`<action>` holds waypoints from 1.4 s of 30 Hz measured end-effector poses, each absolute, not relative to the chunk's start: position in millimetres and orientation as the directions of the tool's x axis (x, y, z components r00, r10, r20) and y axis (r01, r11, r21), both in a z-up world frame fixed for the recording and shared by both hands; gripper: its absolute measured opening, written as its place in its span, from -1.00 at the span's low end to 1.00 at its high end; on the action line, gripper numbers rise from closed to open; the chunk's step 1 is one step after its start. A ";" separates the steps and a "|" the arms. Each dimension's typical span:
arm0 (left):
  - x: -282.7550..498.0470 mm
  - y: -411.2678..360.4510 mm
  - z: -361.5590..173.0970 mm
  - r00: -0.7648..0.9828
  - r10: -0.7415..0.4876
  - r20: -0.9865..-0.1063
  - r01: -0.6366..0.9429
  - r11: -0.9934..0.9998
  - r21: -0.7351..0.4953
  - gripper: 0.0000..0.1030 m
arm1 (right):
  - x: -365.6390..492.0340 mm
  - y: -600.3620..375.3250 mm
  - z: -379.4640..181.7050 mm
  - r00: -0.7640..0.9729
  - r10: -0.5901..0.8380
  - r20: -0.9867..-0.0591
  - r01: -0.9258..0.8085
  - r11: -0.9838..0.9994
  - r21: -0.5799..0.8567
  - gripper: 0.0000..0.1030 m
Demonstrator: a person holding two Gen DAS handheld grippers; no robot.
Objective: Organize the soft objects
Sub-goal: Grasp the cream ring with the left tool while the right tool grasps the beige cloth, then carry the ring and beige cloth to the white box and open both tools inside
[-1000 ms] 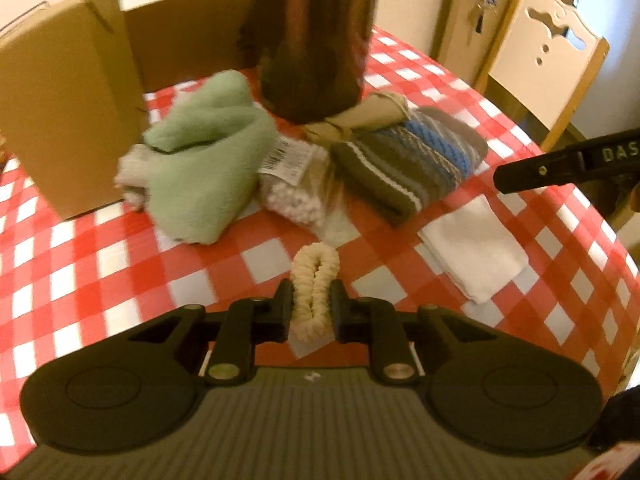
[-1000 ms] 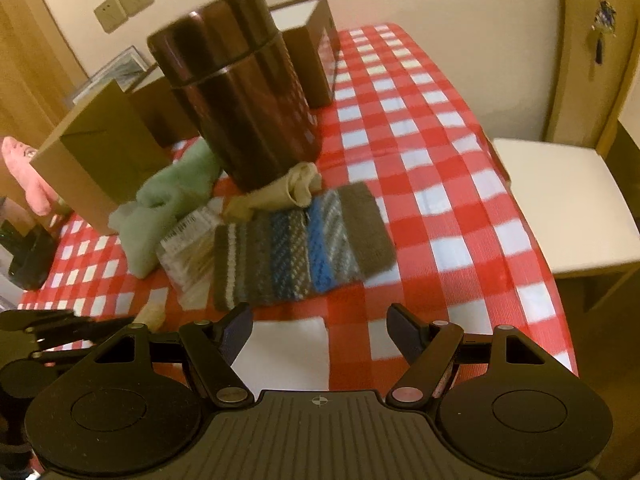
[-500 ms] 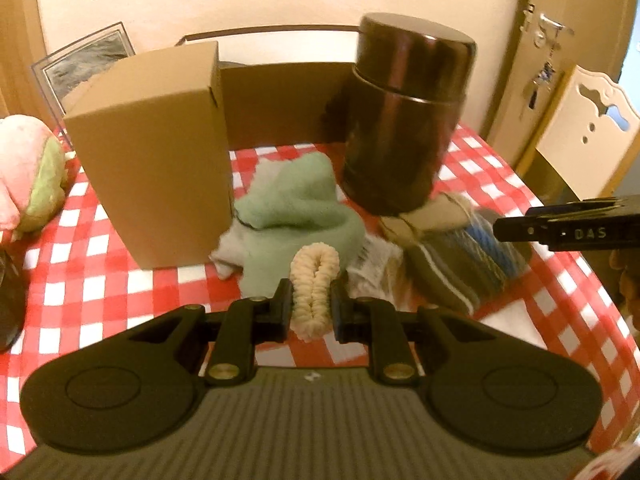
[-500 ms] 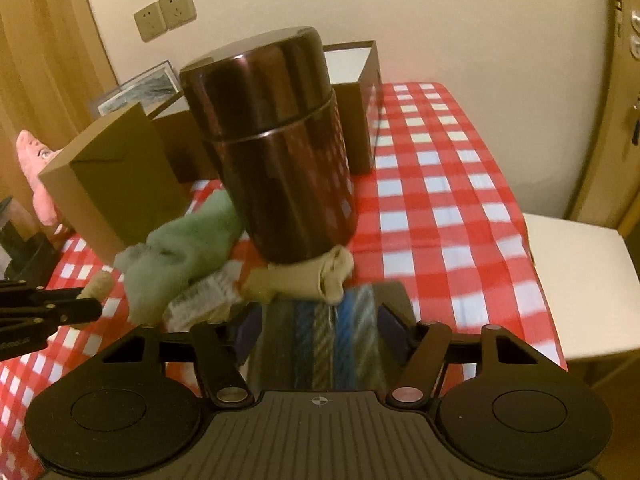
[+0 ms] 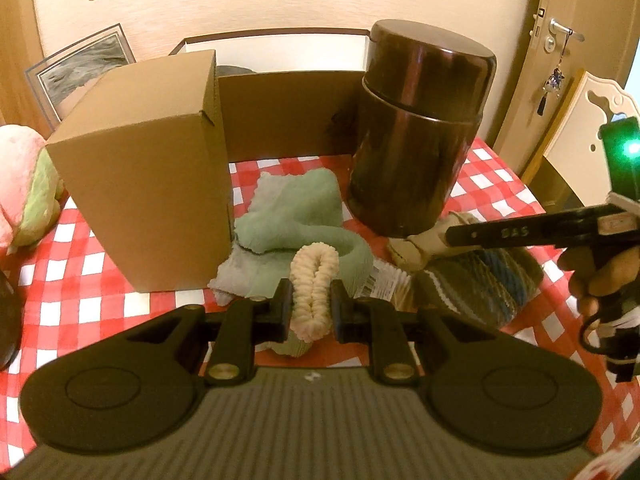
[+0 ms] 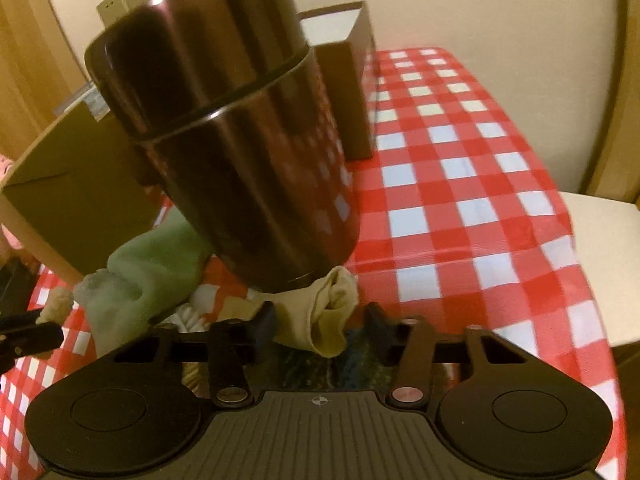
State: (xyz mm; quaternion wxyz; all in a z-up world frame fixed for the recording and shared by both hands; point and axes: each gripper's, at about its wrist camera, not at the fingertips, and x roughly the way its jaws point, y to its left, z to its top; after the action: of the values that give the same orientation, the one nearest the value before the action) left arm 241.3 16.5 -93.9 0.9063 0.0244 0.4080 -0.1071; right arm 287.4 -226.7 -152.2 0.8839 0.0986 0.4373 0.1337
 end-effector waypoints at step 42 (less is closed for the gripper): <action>396.0 13.0 35.0 0.737 -0.228 -0.637 0.238 0.969 -0.071 -0.64 | 385.3 -287.4 37.0 0.777 0.443 -0.447 -0.323 0.890 0.321 -0.87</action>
State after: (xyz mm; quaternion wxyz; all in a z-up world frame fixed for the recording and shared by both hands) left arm 396.0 13.0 35.0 0.9318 0.0078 0.3406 -0.1250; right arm 385.3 -287.4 37.0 0.9357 0.1138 0.2637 0.2047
